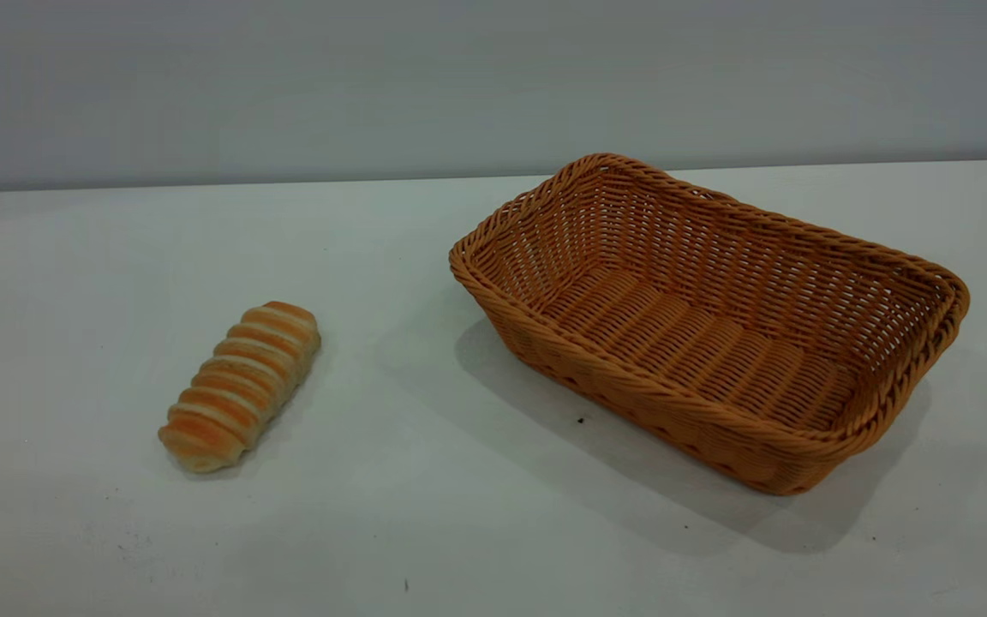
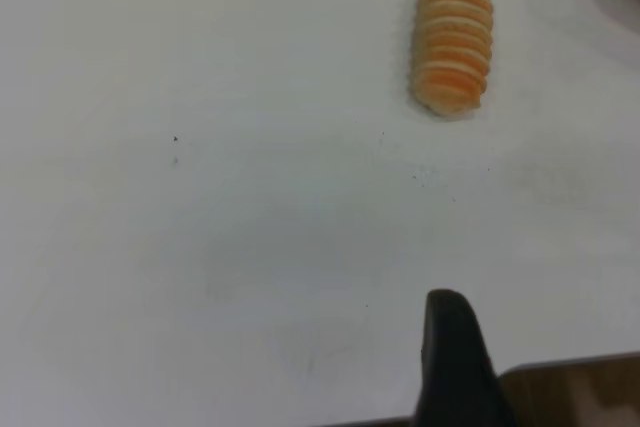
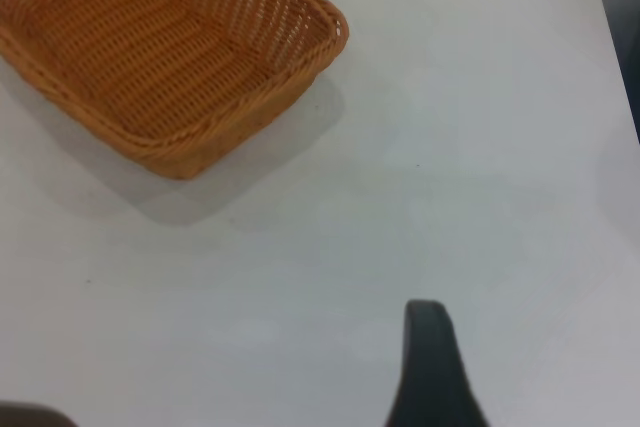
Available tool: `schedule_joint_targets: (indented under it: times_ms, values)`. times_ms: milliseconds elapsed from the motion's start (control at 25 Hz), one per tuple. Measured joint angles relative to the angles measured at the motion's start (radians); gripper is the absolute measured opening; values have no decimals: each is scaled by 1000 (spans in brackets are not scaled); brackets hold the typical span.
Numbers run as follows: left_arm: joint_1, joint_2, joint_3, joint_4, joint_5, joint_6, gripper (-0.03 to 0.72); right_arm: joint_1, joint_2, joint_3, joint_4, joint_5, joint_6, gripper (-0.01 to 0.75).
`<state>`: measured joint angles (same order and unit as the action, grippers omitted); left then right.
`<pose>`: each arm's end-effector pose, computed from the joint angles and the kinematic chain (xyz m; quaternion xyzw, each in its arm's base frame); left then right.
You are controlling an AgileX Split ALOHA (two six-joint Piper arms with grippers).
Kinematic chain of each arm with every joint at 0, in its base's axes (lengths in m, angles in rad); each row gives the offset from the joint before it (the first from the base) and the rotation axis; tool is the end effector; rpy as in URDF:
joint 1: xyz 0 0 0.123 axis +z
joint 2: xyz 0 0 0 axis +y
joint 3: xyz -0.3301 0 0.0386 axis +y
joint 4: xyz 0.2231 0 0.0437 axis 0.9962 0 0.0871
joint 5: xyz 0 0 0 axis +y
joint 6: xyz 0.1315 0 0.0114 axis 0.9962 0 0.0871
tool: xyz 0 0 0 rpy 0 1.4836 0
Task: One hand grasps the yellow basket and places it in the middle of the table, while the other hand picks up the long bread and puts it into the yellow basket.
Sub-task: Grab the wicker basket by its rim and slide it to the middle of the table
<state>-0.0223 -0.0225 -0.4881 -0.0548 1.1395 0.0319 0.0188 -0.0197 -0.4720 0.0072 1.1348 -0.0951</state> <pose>-0.0448 -0.0056 0.2333 0.0259 0.8698 -0.0249 0.4921 -0.0427 0.0001 0.2292 -0.0500 0.8726 -0.0149 0.4857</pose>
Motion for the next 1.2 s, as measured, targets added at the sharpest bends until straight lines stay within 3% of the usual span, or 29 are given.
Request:
schedule_joint_targets:
  times_ms: [240,400,560,720,1000,1200]
  values:
    - [0,0,-4,0,-8,0,490,0,0,0,0,0,0,552]
    - [0,0,-30,0,-128,0,490,0,0,0,0,0,0,547]
    - [0,35,-31,-1,-176,-18,490,0,0,-10,0,-17,-1,523]
    - [0,192,-42,0,-238,-22,490,0,118,-38,38,-170,-1,511]
    - [0,523,-159,0,-347,-51,490,0,678,-127,130,-376,-1,511]
    - [0,604,-188,0,-378,-45,490,0,1072,-194,263,-559,-1,509]
